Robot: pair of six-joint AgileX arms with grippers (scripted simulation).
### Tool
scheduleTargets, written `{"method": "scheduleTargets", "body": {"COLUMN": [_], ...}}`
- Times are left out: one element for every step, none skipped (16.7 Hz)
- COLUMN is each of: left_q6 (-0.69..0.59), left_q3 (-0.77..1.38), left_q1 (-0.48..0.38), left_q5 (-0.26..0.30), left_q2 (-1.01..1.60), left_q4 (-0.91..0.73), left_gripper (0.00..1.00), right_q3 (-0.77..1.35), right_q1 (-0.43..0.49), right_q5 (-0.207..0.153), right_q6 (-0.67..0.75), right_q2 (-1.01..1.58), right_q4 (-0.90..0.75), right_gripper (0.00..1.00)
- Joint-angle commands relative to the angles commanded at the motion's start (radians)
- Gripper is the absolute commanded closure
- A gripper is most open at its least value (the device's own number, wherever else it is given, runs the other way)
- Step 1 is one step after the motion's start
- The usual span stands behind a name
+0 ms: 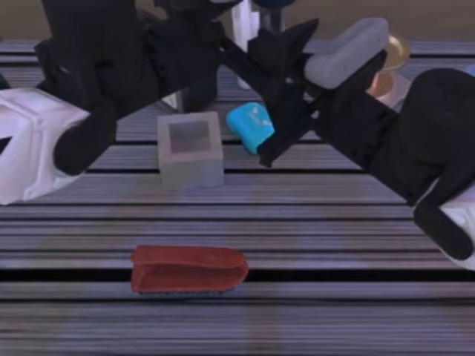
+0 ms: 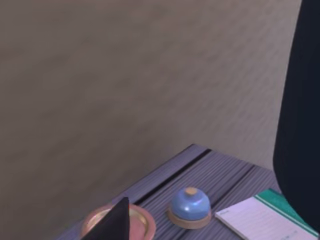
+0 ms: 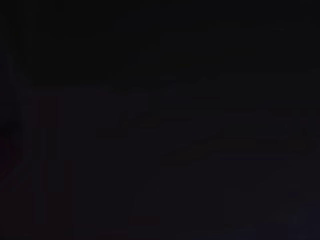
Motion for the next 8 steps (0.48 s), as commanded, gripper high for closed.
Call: {"method": "scheduleTargets", "body": {"left_q6": [0.0,0.0,0.0,0.0,0.0,0.0,0.0,0.0], "left_q3": [0.0,0.0,0.0,0.0,0.0,0.0,0.0,0.0], "left_q1": [0.0,0.0,0.0,0.0,0.0,0.0,0.0,0.0], "left_q5": [0.0,0.0,0.0,0.0,0.0,0.0,0.0,0.0], "left_q2": [0.0,0.0,0.0,0.0,0.0,0.0,0.0,0.0], "left_q4": [0.0,0.0,0.0,0.0,0.0,0.0,0.0,0.0], "left_gripper": [0.3,0.38,0.45,0.53,0.6,0.68,0.75,0.83], "right_q3": [0.0,0.0,0.0,0.0,0.0,0.0,0.0,0.0], "right_q1": [0.0,0.0,0.0,0.0,0.0,0.0,0.0,0.0], "right_q5": [0.0,0.0,0.0,0.0,0.0,0.0,0.0,0.0], "right_q6": [0.0,0.0,0.0,0.0,0.0,0.0,0.0,0.0], "right_q2": [0.0,0.0,0.0,0.0,0.0,0.0,0.0,0.0], "right_q4": [0.0,0.0,0.0,0.0,0.0,0.0,0.0,0.0], "right_gripper": [1.0,1.0,1.0,1.0,1.0,1.0,1.0,1.0]}}
